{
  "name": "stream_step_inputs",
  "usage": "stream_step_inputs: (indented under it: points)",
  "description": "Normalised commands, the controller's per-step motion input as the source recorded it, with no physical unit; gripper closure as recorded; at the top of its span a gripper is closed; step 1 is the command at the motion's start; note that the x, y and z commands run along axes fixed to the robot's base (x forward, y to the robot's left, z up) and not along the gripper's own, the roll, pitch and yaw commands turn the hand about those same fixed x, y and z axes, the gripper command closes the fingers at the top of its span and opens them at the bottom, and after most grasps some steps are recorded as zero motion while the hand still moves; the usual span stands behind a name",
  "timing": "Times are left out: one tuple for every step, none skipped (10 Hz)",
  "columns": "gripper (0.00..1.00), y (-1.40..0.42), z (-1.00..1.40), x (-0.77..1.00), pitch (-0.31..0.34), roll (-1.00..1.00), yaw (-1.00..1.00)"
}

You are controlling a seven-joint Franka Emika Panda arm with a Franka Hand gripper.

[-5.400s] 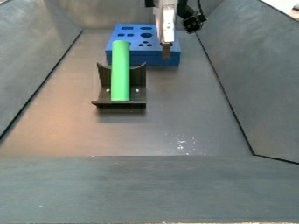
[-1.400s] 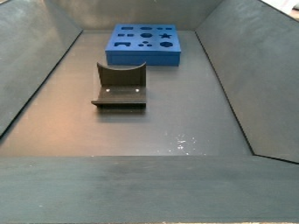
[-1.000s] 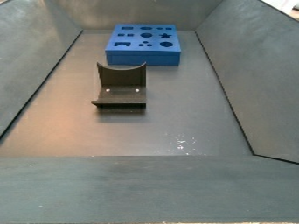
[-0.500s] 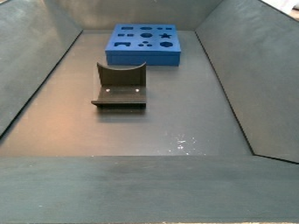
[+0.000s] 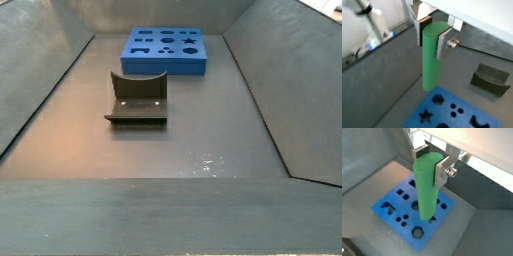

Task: Pick up the oval object. Move up. Place the oval object on the fixture. Regrasp the oval object. Move to above the board. Insert the oval object.
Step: Move to above the board, then insert the oval object.

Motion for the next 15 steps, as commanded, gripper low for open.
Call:
stream_step_inputs:
  points:
    - [1.0, 0.02, -0.01, -0.07, -0.368, -0.09, 0.38]
    - [1.0, 0.01, -0.01, -0.03, -0.204, -0.04, 0.19]
    - [1.0, -0.02, 0.0, 0.0, 0.0, 0.0, 0.0]
    - [1.0, -0.18, 0.0, 0.0, -0.119, 0.0, -0.01]
    - [1.0, -0.58, -0.06, 0.0, -0.151, 0.06, -0.17]
    - [1.0, -0.54, -0.2, 0.48, -0.024, 0.03, 0.0]
    - [1.0, -0.62, -0.27, 0.35, -0.059, 0.03, -0.19]
    - [1.0, -0.44, -0.13, 0.17, -0.107, 0.0, -0.63]
    - [1.0, -0.35, -0.07, 0.2, -0.074, 0.0, -0.69]
    - [1.0, -0.35, -0.11, 0.22, -0.114, 0.01, -0.65]
    - [1.0, -0.39, -0.15, 0.37, -0.111, 0.02, -0.53]
    - [1.0, -0.42, -0.19, 0.33, -0.119, 0.04, -0.54]
    - [1.0, -0.43, -0.21, 0.31, -0.093, 0.06, -0.57]
    - [1.0, -0.38, -0.15, 0.1, -0.074, 0.04, -0.77]
    - [1.0, -0.29, -0.12, 0.08, -0.059, 0.02, -0.83]
